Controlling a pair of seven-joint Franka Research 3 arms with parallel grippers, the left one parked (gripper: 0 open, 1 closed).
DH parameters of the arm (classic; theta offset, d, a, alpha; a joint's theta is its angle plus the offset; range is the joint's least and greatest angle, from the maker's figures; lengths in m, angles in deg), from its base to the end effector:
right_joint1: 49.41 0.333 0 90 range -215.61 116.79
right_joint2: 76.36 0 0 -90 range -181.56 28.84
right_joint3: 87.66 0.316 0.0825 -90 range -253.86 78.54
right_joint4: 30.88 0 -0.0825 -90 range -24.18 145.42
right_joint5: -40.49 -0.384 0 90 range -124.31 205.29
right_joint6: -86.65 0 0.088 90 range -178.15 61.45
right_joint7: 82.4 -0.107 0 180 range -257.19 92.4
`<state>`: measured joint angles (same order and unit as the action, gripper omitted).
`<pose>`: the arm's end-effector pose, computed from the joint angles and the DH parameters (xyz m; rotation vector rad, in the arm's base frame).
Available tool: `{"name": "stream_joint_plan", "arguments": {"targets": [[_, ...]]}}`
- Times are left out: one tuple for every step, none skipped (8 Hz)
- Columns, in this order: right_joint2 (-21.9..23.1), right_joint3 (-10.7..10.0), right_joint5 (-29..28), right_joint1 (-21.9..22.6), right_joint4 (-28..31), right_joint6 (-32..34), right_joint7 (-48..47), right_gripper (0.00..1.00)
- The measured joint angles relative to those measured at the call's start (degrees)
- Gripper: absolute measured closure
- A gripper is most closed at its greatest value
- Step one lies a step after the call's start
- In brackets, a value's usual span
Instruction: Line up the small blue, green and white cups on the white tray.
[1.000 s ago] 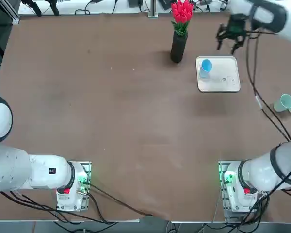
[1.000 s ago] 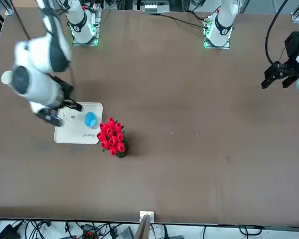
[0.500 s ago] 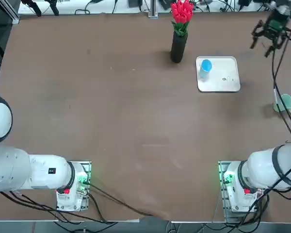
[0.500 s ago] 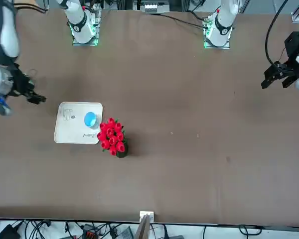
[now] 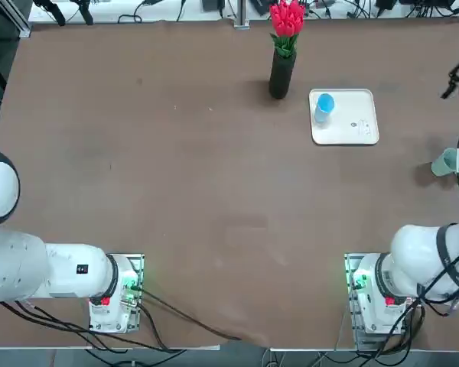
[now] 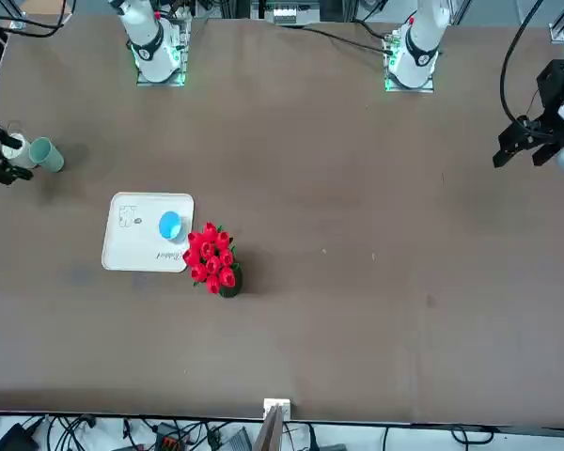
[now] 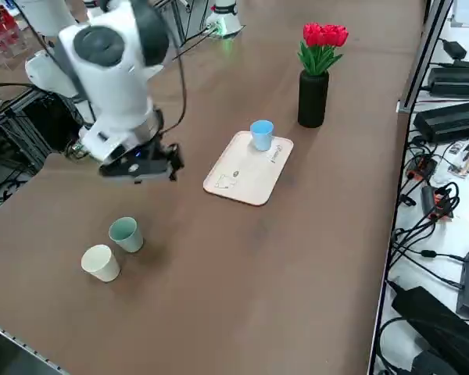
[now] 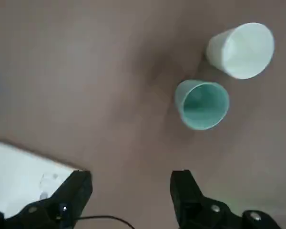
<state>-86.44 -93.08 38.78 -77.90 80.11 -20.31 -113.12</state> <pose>0.4729 -0.3133 0.3774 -2.6098 1.6743 0.3817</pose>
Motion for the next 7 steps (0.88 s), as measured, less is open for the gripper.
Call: {"name": "stream_joint_plan", "arguments": {"targets": [[-1.90, 0.00, -0.06, -2.59, 0.45, -1.95, -0.36, 0.00], [-3.82, 0.04, -0.15, -4.59, 0.79, -4.23, -0.71, 0.00], [-5.14, 0.06, -0.53, -6.14, 1.54, -6.49, -0.82, 0.00], [-5.68, 0.07, -1.09, -6.98, 3.12, -9.53, -0.86, 0.00], [-5.76, 0.16, -1.48, -7.40, 5.42, -13.28, -1.02, 0.00], [-5.78, 0.19, -1.53, -8.01, 7.68, -16.57, -1.06, 0.00], [-5.83, 0.19, -1.53, -8.85, 9.28, -18.65, -1.06, 0.00]]}}
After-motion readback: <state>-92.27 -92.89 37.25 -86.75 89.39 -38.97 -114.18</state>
